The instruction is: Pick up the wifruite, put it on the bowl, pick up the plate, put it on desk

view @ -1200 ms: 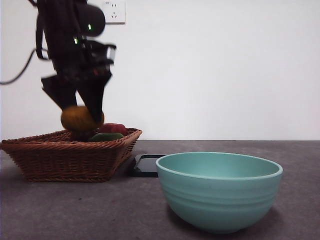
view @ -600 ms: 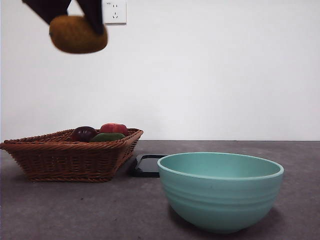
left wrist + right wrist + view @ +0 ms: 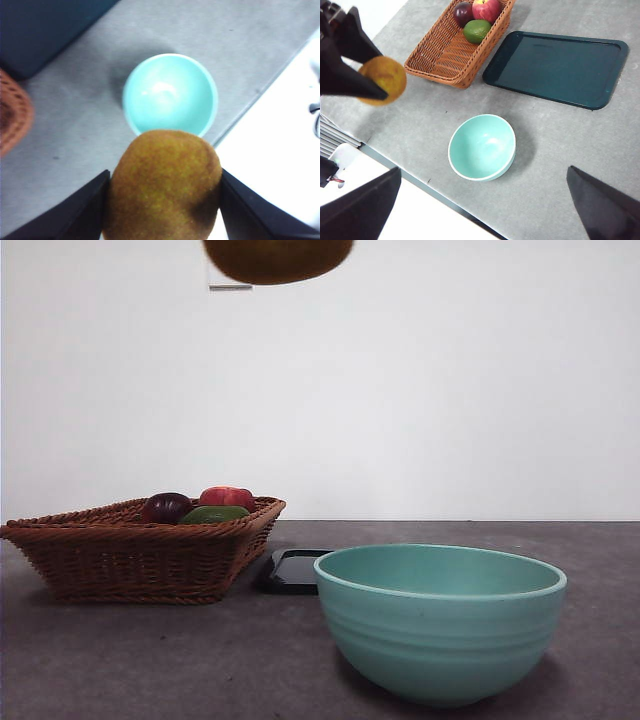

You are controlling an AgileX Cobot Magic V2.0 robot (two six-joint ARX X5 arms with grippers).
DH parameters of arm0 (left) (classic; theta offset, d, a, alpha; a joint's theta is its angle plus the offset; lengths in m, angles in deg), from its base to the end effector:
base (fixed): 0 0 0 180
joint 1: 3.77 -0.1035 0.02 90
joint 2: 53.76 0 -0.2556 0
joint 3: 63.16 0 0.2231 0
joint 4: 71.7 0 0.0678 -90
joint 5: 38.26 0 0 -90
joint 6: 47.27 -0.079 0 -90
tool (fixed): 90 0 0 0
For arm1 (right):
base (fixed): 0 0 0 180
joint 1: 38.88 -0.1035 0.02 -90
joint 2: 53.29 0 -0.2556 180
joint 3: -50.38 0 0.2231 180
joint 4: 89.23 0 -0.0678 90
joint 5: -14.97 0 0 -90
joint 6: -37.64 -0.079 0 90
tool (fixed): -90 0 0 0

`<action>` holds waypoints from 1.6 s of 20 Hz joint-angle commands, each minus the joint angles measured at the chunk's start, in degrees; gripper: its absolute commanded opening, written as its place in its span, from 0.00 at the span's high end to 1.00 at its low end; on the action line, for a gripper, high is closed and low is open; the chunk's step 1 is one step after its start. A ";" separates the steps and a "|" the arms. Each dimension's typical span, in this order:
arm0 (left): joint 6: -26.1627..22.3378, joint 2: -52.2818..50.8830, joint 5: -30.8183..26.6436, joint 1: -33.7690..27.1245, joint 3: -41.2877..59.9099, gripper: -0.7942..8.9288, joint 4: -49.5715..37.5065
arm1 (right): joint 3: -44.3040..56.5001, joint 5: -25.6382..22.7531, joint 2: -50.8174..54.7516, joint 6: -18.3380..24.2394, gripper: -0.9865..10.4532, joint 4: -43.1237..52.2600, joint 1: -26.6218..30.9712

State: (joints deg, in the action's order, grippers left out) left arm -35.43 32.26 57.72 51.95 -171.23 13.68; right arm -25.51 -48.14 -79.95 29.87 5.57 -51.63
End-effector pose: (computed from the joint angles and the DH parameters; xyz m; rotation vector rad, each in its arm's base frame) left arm 0.1479 -0.2317 0.3114 0.3152 1.1338 -0.8415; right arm 0.0401 0.0457 0.3059 0.2046 0.6802 0.6250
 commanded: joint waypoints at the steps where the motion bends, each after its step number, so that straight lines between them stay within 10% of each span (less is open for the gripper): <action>1: 2.64 2.82 -0.02 2.25 -1.01 0.67 -2.27 | -0.96 0.15 -0.07 -0.39 0.37 0.50 -0.24; 32: -1.31 32.22 -5.01 6.08 -1.01 0.67 -15.58 | -0.96 0.13 -0.07 -0.57 0.37 0.57 -0.24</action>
State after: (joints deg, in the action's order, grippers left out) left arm -36.03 62.97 53.08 57.24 -171.23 -1.86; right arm -25.51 -48.14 -79.95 29.85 5.57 -51.63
